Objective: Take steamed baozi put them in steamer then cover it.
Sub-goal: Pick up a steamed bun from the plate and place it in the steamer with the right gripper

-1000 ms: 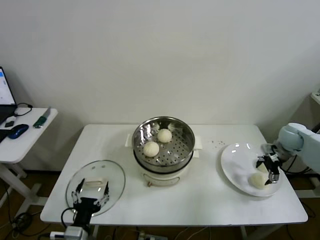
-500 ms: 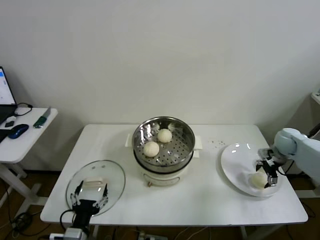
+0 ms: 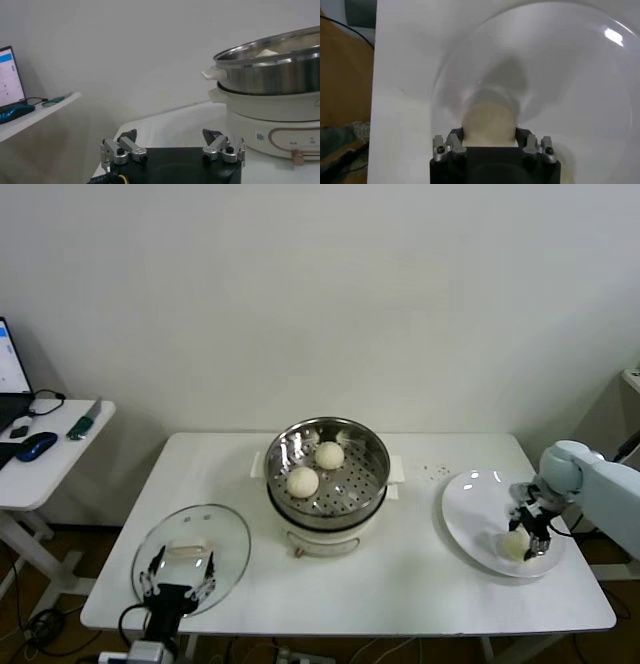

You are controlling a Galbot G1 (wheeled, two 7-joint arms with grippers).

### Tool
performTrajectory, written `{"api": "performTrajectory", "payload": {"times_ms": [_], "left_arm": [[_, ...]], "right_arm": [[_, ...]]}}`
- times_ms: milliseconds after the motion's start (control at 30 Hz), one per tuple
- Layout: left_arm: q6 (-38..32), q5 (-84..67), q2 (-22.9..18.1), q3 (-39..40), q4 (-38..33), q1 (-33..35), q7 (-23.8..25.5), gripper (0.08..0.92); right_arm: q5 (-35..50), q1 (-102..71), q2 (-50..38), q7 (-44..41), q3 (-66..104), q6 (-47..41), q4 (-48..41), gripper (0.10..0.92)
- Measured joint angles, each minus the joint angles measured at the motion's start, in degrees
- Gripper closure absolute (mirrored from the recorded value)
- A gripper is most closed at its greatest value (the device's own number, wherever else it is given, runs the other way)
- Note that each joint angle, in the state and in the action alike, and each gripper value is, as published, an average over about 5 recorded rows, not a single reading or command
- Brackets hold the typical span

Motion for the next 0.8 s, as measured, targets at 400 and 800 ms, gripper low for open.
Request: {"api": "performTrajectory", "payload": {"times_ms": [400, 800], "left_arm": [[0.0, 0.3, 0.0, 0.6, -0.5, 0.2, 0.0, 0.177], [0.0, 0.5, -0.1, 1.2, -0.6, 0.6, 0.0, 0.177]], "right_arm": [[1.1, 6.9, 2.0, -2.8, -3.3, 4.5, -0.1, 0.384], [1.9, 27.0, 12.0, -5.2, -13.9, 16.5, 1.2, 0.369]]}}
